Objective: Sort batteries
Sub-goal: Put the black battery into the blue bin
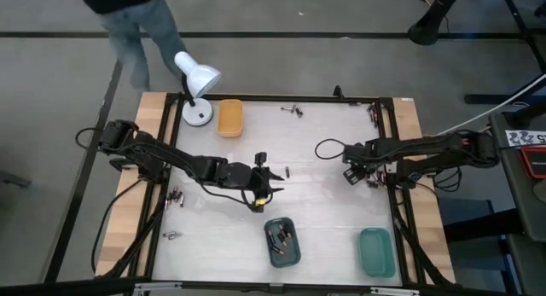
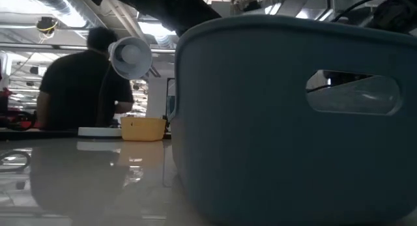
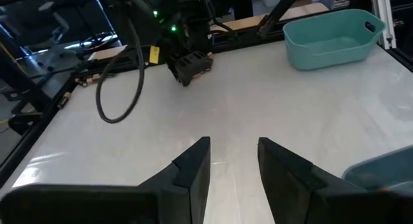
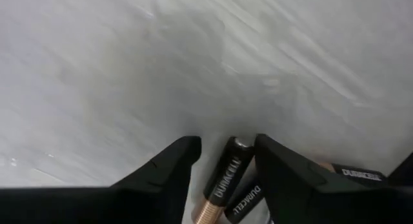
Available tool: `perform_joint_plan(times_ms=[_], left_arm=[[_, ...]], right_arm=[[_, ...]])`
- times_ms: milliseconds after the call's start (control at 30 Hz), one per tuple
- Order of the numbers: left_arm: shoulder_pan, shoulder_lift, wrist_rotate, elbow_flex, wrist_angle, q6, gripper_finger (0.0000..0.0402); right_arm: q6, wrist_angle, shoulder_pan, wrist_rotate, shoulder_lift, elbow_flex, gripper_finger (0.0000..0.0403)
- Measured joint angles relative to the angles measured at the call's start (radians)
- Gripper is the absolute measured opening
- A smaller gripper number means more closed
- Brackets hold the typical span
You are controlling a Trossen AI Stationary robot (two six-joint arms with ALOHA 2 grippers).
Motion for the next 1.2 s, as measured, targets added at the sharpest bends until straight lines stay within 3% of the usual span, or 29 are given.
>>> perform_joint_plan(times_ms=[400, 600, 900, 1067, 1200], left_arm=[[0.000, 0.000, -0.002, 0.000, -0.004, -0.001, 0.0119], [0.002, 0.000, -0.051, -0.028, -0.007, 0.019, 0.0119], [0.067, -0.059, -0.095, -0.155, 0.018, -0.065, 0.0119], [0.082, -0.115, -0.093, -0.243, 0.079, -0.084, 0.0119], [0.088, -0.162, -0.093, -0.313, 0.188, -0.080, 0.0119]], right_arm=[[-0.026, 0.017, 0.001, -0.016, 0.002, -0.002, 0.0049], [-0.078, 0.028, 0.001, -0.016, 0.009, 0.044, 0.0043], [-0.165, 0.303, 0.033, -0.150, 0.005, 0.142, 0.0043], [-0.182, 0.523, 0.166, -0.202, 0.006, 0.193, 0.0043], [-0.188, 0.709, 0.318, -0.143, 0.024, 0.222, 0.0043]])
